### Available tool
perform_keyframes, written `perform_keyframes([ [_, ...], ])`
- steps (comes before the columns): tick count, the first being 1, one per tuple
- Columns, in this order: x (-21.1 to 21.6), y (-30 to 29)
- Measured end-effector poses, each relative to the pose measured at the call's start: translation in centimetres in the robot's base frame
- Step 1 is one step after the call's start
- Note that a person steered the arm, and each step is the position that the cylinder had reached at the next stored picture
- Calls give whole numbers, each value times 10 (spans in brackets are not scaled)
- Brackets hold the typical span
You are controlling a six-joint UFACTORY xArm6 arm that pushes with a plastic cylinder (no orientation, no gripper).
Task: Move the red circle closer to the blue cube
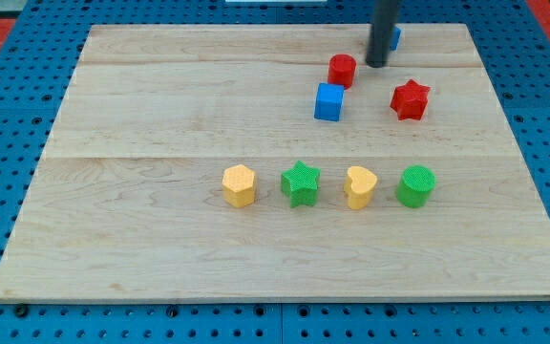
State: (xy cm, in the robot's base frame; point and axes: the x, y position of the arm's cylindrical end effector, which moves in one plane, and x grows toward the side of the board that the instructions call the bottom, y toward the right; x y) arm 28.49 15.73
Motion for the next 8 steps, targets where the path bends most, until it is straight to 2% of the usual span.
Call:
perform_keyframes([
  [1,16,-19],
  [5,2,-174],
  [6,-5,-149],
  [7,-34,-107],
  [8,-47,-108],
])
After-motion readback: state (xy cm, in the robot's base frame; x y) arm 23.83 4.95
